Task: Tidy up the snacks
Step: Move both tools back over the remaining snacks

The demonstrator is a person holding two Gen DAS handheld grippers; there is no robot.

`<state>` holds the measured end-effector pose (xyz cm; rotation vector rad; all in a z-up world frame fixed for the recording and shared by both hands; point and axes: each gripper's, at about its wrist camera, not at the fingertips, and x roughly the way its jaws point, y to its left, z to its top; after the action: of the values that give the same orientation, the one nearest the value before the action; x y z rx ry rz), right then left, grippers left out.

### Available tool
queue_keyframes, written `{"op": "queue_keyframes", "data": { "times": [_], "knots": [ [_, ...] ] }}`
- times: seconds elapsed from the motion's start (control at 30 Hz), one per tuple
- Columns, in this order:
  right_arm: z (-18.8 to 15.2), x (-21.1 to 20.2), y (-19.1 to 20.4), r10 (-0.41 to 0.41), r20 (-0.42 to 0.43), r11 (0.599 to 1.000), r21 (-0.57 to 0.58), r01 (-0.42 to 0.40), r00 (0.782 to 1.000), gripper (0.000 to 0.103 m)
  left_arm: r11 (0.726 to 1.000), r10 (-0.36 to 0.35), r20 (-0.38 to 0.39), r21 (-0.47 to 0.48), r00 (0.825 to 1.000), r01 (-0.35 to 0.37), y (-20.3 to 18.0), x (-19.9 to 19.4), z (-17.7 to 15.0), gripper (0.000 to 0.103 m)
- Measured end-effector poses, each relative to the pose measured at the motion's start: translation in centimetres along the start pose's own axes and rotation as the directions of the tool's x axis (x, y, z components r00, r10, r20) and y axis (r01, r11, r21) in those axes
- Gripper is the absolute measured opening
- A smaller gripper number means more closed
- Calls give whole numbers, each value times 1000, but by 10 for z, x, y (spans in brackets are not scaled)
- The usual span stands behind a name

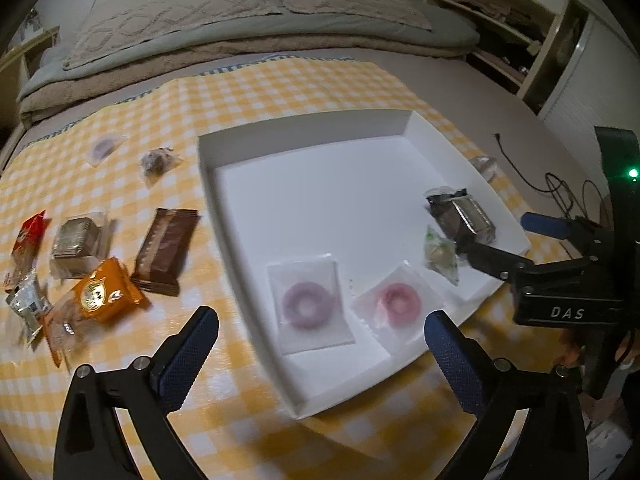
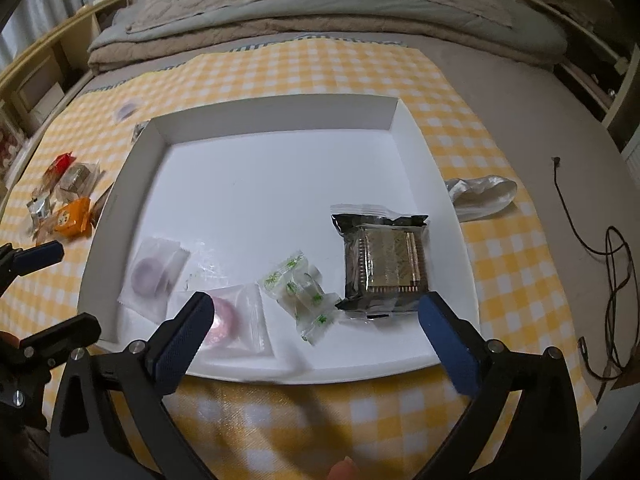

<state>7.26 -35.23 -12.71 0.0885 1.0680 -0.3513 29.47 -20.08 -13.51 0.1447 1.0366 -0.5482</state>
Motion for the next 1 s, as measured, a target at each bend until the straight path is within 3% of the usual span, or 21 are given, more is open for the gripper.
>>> {"op": "queue_keyframes", "data": {
  "times": [0.37,0.63,1.0],
  "knots": [
    [9,-14,19,-19,37,1000,-6,19,999,103,998,44,61,-48,997,-41,35,-39,-7,103],
    [31,-24,67,13,90,999,-53,-8,996,103,991,107,113,-93,988,-96,75,-78,-20,103],
    [55,-27,140,113,127,989,-105,-100,986,103,962,235,171,-178,957,-205,145,-131,-41,103]
  ]
}}
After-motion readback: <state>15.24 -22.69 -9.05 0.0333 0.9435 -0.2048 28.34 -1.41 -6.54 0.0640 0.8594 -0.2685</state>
